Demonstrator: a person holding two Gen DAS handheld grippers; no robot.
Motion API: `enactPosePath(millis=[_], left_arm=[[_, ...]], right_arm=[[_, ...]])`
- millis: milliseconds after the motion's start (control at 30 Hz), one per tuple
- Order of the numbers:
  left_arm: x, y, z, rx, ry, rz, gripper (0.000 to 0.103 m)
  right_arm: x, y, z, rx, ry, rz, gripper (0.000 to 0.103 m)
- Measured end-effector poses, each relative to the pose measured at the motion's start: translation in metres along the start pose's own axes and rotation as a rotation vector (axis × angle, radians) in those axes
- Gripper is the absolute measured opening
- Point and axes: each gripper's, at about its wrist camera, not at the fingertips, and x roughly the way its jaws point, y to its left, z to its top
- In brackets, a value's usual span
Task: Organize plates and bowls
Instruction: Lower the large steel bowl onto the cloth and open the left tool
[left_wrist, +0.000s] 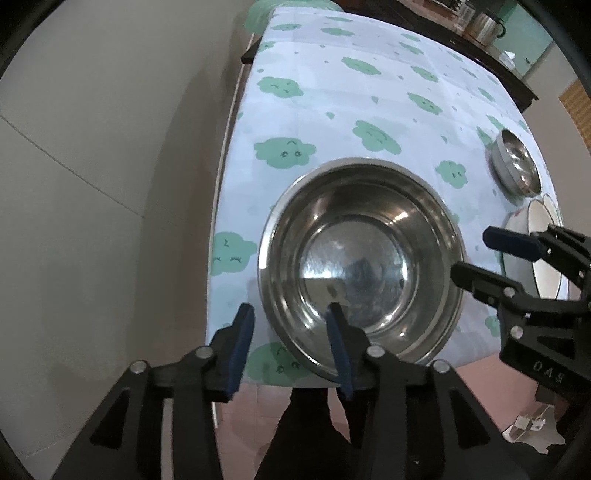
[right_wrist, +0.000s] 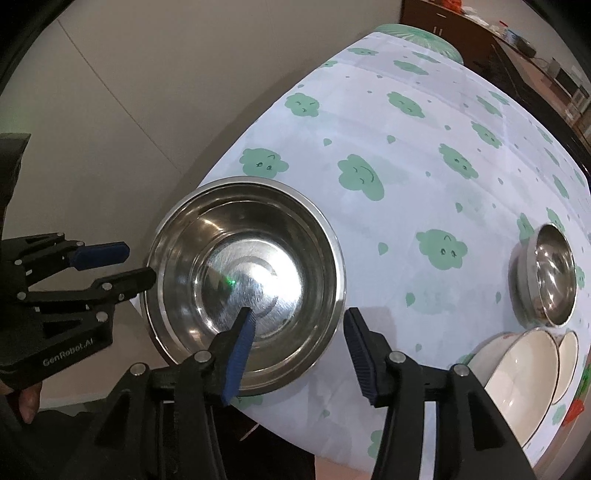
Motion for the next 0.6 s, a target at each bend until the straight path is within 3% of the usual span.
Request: enactPosePath(millis=[133, 600], left_arm=[[-0.005, 0.002, -0.001, 0.007, -0.013, 0.005, 0.053], [-0.022, -0.028, 0.023, 0.062, -0.087, -0.024, 0.054]], right_arm=[[-0.002, 0.002, -0.002, 0.011, -0.010, -0.011, 0.054], [-0.028, -0.023, -0.009, 0.071, -0.073, -0.050, 0.056]])
